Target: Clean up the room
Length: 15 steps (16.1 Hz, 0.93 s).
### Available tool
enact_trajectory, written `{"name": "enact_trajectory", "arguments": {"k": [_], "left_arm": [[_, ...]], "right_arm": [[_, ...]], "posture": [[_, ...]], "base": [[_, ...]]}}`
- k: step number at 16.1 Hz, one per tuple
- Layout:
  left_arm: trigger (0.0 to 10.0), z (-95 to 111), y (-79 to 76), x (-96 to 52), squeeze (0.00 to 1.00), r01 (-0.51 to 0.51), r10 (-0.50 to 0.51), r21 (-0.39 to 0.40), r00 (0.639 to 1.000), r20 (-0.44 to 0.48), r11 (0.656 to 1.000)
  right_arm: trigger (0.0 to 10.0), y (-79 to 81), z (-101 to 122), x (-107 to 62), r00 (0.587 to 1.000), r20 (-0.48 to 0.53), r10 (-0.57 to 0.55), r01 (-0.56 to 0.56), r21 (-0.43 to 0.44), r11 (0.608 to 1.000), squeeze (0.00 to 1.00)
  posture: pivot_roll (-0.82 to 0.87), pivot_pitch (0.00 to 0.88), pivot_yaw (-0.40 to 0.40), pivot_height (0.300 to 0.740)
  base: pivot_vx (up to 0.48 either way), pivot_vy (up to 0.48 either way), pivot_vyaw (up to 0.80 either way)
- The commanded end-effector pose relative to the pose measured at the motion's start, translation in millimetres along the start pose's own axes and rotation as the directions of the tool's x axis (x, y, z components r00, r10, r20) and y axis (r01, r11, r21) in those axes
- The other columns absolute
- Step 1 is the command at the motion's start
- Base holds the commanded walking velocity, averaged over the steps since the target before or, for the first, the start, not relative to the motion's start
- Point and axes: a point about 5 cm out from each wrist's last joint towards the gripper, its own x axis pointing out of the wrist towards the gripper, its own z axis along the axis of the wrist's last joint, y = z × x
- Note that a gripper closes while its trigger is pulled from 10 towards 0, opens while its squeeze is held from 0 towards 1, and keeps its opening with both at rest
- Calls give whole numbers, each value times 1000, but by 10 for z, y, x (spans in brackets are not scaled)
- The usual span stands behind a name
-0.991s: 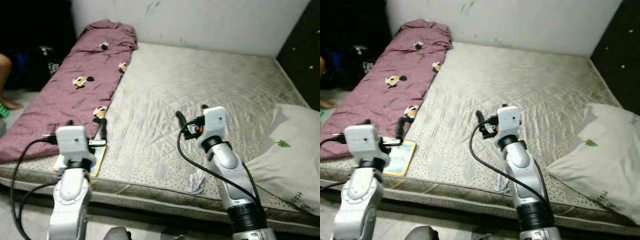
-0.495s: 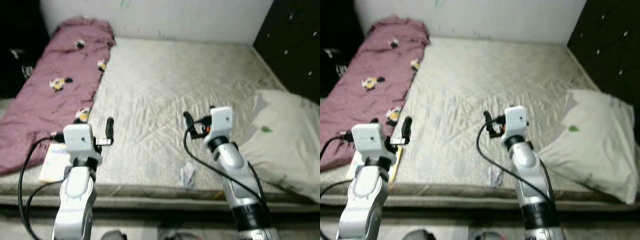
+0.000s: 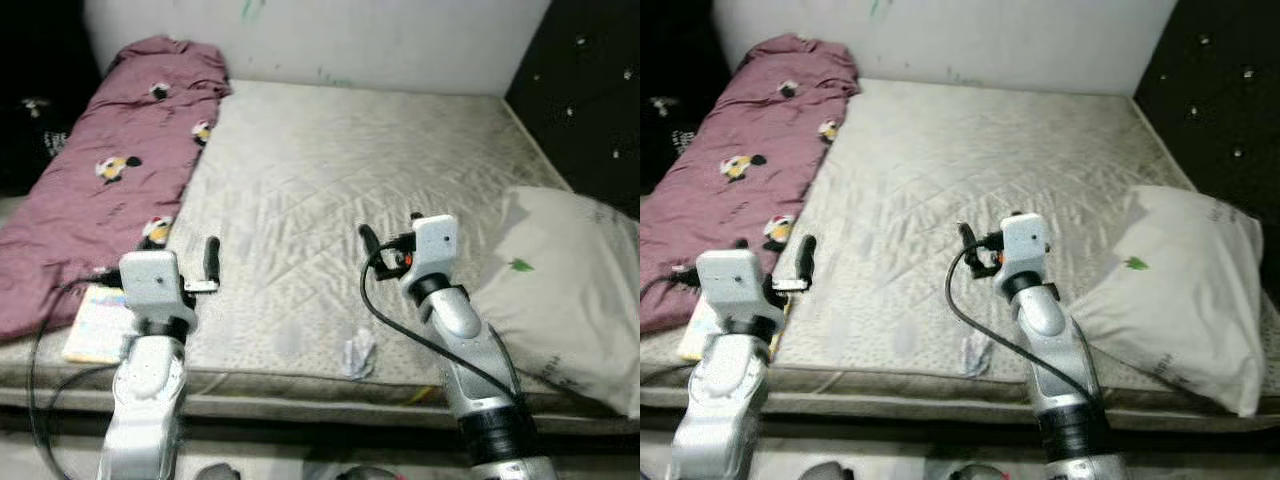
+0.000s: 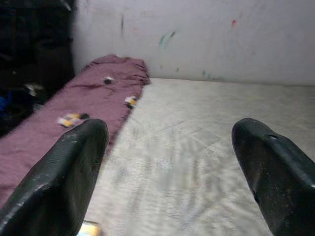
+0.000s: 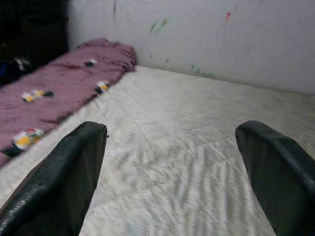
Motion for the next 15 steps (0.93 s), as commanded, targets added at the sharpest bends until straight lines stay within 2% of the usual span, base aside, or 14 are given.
{"name": "enact_trajectory", "arguments": {"k": [1, 2, 8, 12, 15], "left_arm": [[10000, -8, 0, -7, 0, 3, -3, 10, 1000, -5, 1000], [10000, -8, 1, -8, 0, 2, -2, 7, 1000, -5, 1000], [10000, -10, 23, -22, 0, -23, 22, -24, 1000, -6, 999], [10000, 30, 5, -8, 0, 25, -25, -28, 1000, 15, 999], [10000, 30, -6, -10, 0, 40, -40, -27, 999, 14, 999]], "right_arm": [[10000, -14, 39, 15, 1000, 12, -5, 5, -5, 1000, 0], [10000, -15, 37, 13, 1000, 11, -5, 5, -5, 1000, 0], [10000, -48, -20, -42, 1000, -13, -24, 24, 2, 1000, 0], [10000, -18, 23, 10, 1000, 0, -20, 20, 5, 1000, 0], [10000, -19, 35, 31, 1000, 2, -20, 20, 8, 1000, 0]], "posture": [[16, 0, -59, 740], [16, 0, -59, 740], [15, 0, -64, 740], [11, 0, -50, 740], [11, 0, -48, 740]], "base": [[0, -352, 0], [0, -352, 0], [0, 0, 0], [0, 0, 0], [0, 0, -673]]}}
